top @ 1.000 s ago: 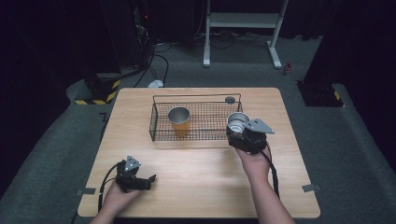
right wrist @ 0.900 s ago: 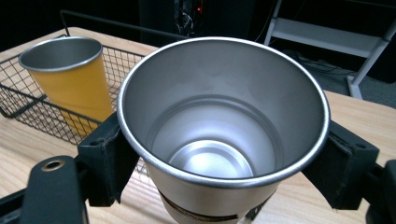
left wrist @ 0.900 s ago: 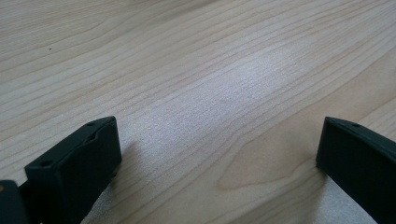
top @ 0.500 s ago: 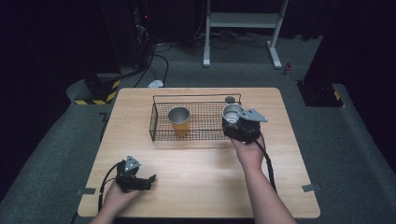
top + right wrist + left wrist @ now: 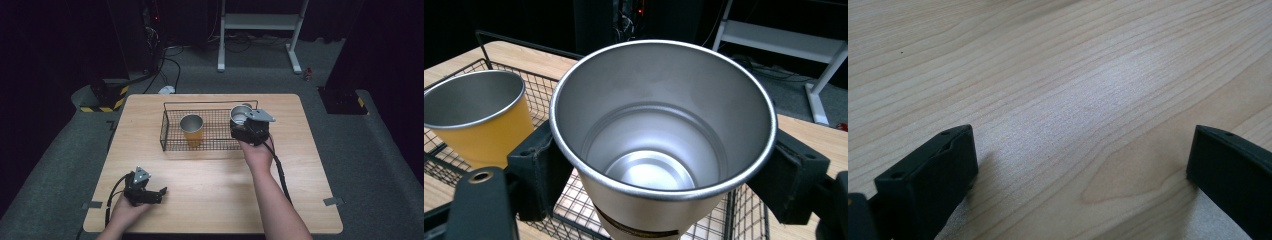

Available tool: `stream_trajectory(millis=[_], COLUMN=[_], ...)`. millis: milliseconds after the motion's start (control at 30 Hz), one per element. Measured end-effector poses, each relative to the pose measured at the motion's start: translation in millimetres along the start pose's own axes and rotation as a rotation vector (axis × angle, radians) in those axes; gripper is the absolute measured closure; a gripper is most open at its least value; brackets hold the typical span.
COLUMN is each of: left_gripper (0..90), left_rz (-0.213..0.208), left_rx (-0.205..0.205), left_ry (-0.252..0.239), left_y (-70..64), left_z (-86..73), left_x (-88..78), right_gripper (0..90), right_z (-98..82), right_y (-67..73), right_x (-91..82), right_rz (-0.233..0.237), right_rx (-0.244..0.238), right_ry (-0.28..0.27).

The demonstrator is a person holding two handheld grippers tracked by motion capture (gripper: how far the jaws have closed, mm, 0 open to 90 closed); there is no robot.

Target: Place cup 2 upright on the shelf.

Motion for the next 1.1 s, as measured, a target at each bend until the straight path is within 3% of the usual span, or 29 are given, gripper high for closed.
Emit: stream_trajectory(millis=[167, 400, 833, 933, 1100], left_gripper=[0.2, 0.2, 0.2, 0.2, 0.2], left_rz=[-0.001, -0.002, -0.002, -0.003, -0.003], left_rx=[0.002, 0.003, 0.004, 0.004, 0.004], left_ry=[0.0, 0.0, 0.0, 0.0, 0.0], left_y=[0.0, -0.1, -0.2, -0.2, -0.2], left_z=[0.1, 0.3, 0.2, 0.2, 0.2], left_x=[0.1, 0.3, 0.2, 0.2, 0.2], right_gripper=[18.5, 18.5, 18.6, 18.6, 18.6], right_z=[0.7, -4.0, -14.8, -11.9, -9.8], right_y=[0.7, -5.0, -7.0, -4.0, -2.0], right_x=[9.7, 21.0, 41.4, 47.7, 52.4], right_rz=[-0.008, -0.019, -0.021, -0.02, -0.02], right_rx=[0.004, 0.048, 0.063, 0.037, 0.033], right_ry=[0.009, 0.026, 0.085, 0.113, 0.122])
Point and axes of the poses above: each handheld gripper's, and its own axes: x roughly forward along the jaws, z roughly out of its top, y roughly to its left, the point moved 5 cm from there along x, roughly forward along the jaws, and after that the axes turned 2 degrees about z, right-handed, at the moved point
